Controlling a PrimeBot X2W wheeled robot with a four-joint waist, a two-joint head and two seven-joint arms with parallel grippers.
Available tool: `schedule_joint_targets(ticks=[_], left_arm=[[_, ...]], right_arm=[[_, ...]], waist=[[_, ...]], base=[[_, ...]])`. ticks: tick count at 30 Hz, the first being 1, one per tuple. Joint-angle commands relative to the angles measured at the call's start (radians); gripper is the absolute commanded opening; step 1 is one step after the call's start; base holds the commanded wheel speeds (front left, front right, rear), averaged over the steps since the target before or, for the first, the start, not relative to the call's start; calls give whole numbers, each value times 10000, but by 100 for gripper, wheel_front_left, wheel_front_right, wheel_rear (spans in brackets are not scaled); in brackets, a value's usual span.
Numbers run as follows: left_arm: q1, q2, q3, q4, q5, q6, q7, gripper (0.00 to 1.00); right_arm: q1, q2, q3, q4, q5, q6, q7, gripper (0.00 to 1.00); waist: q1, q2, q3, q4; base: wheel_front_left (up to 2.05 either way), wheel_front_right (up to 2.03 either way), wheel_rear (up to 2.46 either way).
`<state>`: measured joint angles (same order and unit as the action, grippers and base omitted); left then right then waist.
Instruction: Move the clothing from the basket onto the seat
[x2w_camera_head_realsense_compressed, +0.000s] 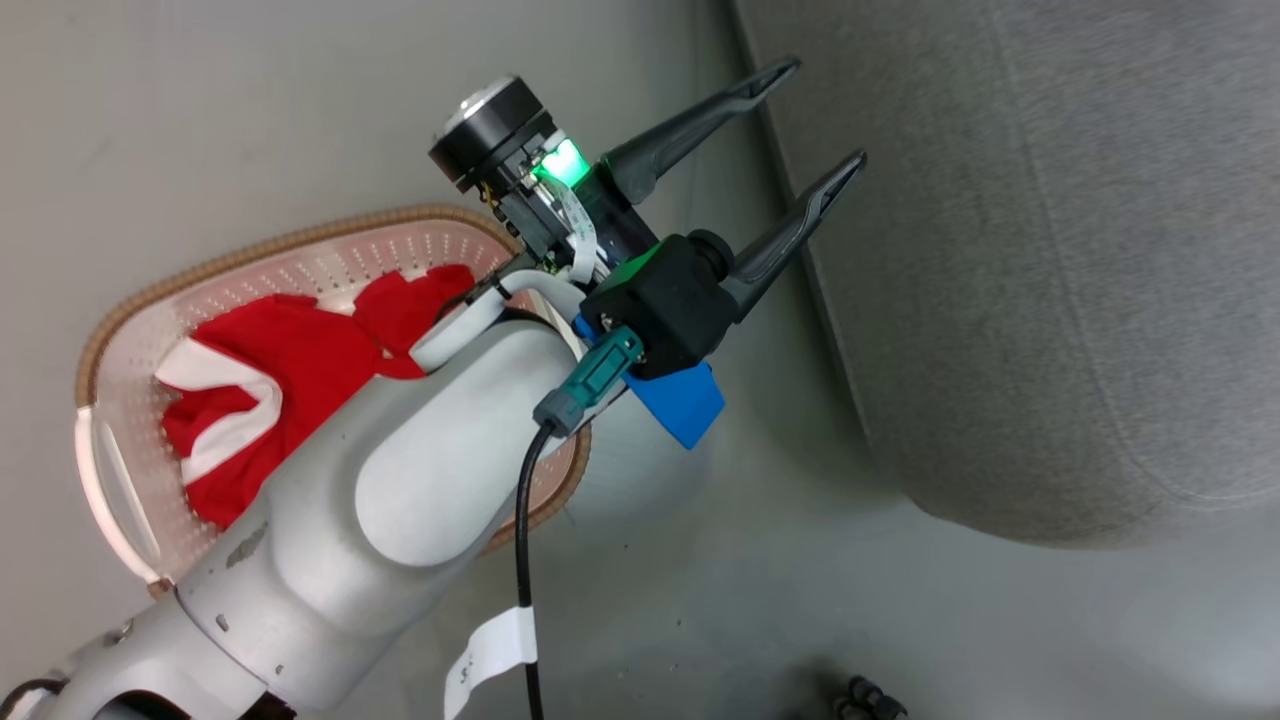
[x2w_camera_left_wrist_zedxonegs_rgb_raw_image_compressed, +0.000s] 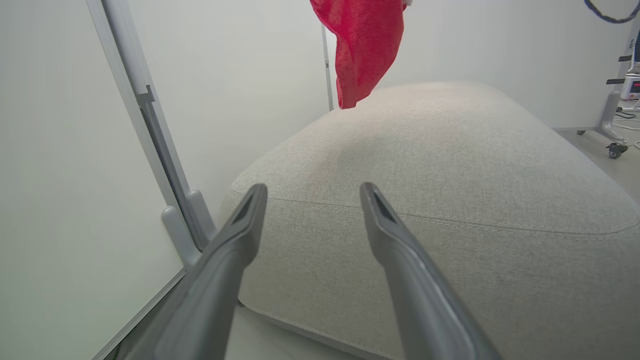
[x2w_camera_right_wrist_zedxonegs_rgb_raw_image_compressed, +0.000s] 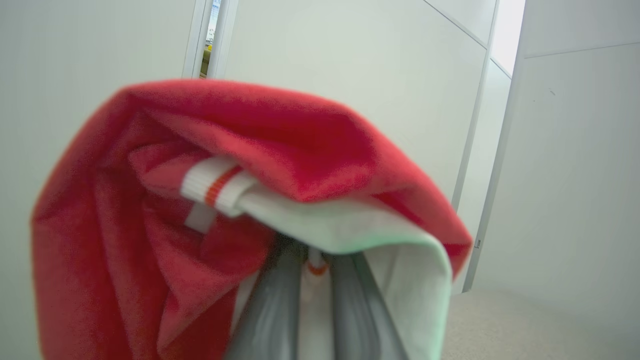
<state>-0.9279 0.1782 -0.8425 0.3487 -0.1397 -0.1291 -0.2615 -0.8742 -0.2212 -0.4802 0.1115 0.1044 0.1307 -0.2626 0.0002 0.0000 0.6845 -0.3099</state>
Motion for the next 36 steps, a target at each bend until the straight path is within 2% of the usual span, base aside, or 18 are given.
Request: schedule_joint_targets(ticks=[1, 5, 10, 14, 20, 21, 22, 28, 36], left_arm=[[-283, 67, -11, -71, 77, -17, -13, 100], [-599, 135, -154, -253, 187, -17, 11, 100], [-832, 214, -308, -415, 228, -17, 18, 100], [-906, 283, -490, -469, 240, -17, 15, 100], [-939, 368, -553, -486, 143, 3, -4, 100], [-927, 385, -554, -464, 124, 13, -9, 100], [-906, 380, -566, -437, 102, 21, -13, 100], [-663, 232, -557, -333, -7, 151, -38, 100], [82, 26, -90, -614, -403, 413, -46, 100]], right_arm=[[-381, -256, -257, 192, 57, 1, -35, 0], [-839, -876, -793, 1198, 42, 1, -36, 0], [-961, -1137, -1111, 2770, -361, 1, -36, 0], [-775, -910, -1351, 3922, -495, 1, -38, 0], [-255, -220, -1560, 4218, -643, 1, -35, 0], [-166, -84, -1611, 4347, -562, 1, -33, 69], [-73, -12, -1612, 4463, -506, 1, -33, 100], [841, 45, -1342, 4058, -532, -1, -35, 100], [3056, 535, -1034, 2789, -596, -1, -35, 100]], waist=[[-2, 0, 810, 333], [-2, 0, 1349, 450], [-2, 0, 1757, 573], [-2, 0, 1907, 619], [-2, 0, 1905, 593], [-2, 0, 1872, 574], [-2, 0, 1819, 568], [-2, 0, 1285, 590], [-2, 0, -202, 533]], base=[[0, 0, 0], [0, 0, 0], [0, 0, 0], [0, 0, 0], [0, 0, 0], [0, 0, 0], [0, 0, 0], [0, 0, 0], [0, 0, 0]])
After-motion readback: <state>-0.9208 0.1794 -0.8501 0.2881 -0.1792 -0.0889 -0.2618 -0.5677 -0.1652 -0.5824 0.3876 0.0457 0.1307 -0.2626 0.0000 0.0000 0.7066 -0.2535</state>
